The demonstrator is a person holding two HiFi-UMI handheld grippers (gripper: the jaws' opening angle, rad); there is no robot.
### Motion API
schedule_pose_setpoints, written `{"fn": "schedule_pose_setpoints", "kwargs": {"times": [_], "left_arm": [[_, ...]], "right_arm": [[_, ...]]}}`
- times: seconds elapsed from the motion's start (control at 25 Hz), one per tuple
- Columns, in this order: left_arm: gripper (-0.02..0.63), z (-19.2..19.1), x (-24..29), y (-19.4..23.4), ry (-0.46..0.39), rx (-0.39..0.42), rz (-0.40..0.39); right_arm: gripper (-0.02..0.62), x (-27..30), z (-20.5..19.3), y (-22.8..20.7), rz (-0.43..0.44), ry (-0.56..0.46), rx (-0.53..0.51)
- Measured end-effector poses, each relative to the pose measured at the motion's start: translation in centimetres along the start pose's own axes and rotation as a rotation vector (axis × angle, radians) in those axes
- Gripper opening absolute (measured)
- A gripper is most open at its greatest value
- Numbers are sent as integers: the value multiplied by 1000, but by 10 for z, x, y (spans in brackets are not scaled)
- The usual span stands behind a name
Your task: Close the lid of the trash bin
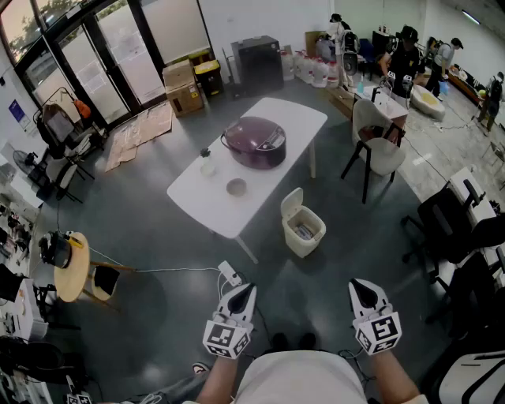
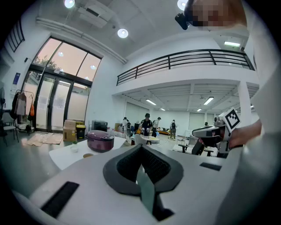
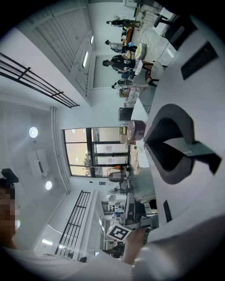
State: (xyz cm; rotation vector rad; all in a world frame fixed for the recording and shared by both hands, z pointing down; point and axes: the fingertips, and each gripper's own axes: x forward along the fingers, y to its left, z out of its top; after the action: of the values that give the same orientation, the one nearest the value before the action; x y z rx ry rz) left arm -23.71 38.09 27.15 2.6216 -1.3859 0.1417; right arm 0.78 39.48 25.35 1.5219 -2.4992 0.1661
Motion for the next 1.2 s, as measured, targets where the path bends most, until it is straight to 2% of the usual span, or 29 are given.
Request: {"fn": "schedule_pose_setpoints", "kwargs": {"times": [0.44, 0.92, 1.2], "left_arm": [[15, -3, 9, -4, 5, -4, 0], [17, -7, 13, -8, 27, -10, 4], [95, -14, 17, -21, 38, -23, -5]], "right_arm": [[12, 2, -3, -6, 13, -2, -5], [12, 6, -9, -11, 31, -3, 34], [12, 4, -12, -18, 50, 2, 39]]}}
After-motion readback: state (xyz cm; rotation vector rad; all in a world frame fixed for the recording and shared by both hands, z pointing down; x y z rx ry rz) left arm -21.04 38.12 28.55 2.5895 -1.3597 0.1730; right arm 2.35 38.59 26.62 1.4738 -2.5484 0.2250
